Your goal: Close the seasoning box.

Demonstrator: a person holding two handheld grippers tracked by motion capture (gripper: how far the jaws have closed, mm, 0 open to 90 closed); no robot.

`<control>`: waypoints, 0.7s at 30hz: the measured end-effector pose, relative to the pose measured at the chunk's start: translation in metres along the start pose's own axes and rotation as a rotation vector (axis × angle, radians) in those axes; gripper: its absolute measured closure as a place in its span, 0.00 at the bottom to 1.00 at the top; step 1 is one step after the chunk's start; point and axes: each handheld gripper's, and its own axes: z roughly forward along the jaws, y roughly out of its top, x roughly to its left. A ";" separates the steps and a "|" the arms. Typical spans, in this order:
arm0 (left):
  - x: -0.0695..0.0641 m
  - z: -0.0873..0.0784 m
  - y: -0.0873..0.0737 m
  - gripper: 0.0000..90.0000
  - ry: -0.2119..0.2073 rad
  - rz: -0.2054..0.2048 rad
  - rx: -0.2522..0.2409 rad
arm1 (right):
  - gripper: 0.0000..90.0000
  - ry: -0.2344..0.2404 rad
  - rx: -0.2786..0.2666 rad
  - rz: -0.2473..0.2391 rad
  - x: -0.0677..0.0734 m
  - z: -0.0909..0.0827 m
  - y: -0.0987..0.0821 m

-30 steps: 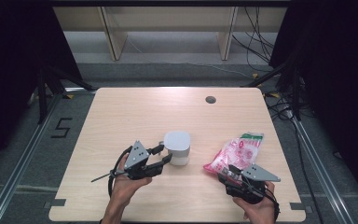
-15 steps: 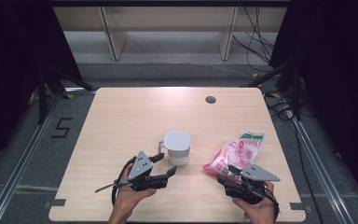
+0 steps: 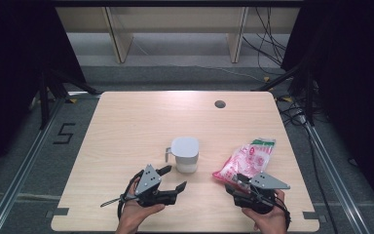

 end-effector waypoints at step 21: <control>-0.013 0.008 -0.025 0.23 -0.007 -0.010 0.033 | 0.44 0.042 0.047 -0.033 0.006 -0.004 -0.007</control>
